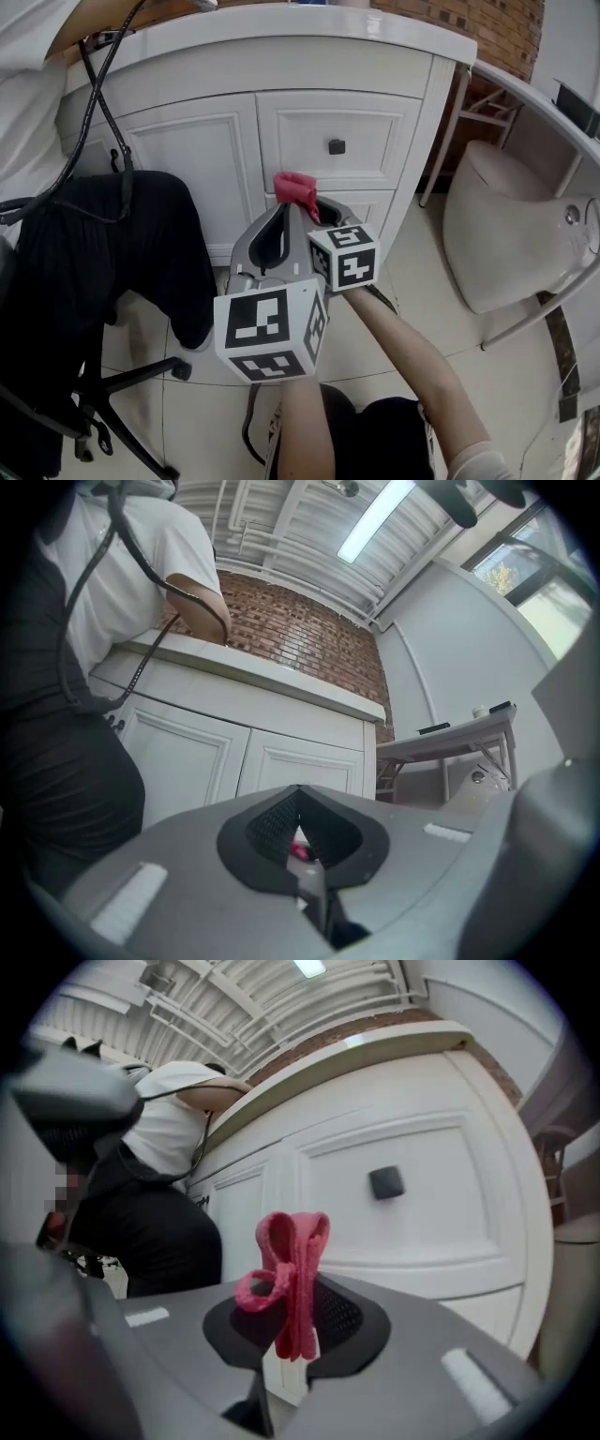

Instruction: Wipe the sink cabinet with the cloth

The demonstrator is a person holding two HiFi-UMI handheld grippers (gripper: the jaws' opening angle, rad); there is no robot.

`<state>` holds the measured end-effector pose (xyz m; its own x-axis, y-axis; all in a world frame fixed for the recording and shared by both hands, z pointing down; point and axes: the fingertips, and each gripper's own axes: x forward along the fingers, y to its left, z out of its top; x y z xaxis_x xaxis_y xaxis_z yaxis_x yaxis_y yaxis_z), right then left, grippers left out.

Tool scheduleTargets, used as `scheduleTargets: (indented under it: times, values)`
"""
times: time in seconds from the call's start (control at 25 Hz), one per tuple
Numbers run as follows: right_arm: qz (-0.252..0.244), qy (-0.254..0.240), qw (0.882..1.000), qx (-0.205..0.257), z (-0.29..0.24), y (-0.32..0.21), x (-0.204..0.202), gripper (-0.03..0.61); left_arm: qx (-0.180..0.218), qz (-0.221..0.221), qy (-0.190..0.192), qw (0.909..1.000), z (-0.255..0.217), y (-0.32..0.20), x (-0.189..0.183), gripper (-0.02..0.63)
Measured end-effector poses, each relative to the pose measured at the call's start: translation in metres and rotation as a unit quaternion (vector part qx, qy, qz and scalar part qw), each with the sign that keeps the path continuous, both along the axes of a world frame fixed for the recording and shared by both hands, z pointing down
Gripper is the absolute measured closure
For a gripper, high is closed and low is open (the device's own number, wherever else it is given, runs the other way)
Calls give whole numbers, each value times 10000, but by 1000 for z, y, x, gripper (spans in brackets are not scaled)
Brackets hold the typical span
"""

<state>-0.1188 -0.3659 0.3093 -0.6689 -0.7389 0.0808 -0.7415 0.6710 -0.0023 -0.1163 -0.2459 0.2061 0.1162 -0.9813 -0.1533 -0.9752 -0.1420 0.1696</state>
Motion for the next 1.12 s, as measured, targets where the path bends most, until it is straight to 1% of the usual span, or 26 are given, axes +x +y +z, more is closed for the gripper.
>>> scheduleTargets:
  times: [0.08,0.16,0.24,0.28,0.4,0.52,0.64,0.72,0.8,0.84,0.88,0.96,1.04,1.12]
  values:
    - [-99,56,9999,29,10,-5,-30,526,-15,80,14,10000,-1,-1,3,603]
    - [-108,45,9999,37,13,-15,-44,526,-40,65,-10,10000,0,-2,-1,603]
    - [-18,-8,10000,38,14,-26,-41,525,-93,6,-43,9999,3,-4,-6,603]
    - [74,-46,10000,43,14,-32,-33,526,-116,-4,-38,9999,5,-6,-8,603]
    - [516,-173,9985,74,16,-48,17,526,-124,-15,13,9999,8,-12,-12,603]
    - [1171,-298,9927,41,20,-64,89,525,-195,71,26,9998,14,-21,-4,603]
    - [2025,-527,9778,-128,25,-81,172,526,-228,226,-25,9995,18,-30,14,603]
    - [2480,-514,9671,-212,28,-88,218,526,-292,350,-131,9989,22,-35,29,603]
    - [2715,-413,9612,-244,30,-89,245,526,-365,420,-229,9982,27,-39,40,601]
    - [2729,-414,9609,-237,28,-86,249,526,-373,406,-234,9982,28,-40,41,600]
    - [2665,-489,9623,-225,26,-80,245,526,-348,353,-192,9986,27,-41,40,599]
    - [2295,-798,9697,-239,24,-63,212,526,-220,161,0,9996,22,-39,28,598]
    - [1681,-1032,9797,-363,30,-44,155,526,-73,-75,205,9997,16,-32,13,599]
    - [1038,-1006,9879,-559,45,-31,91,526,-5,-251,294,9993,14,-28,2,598]
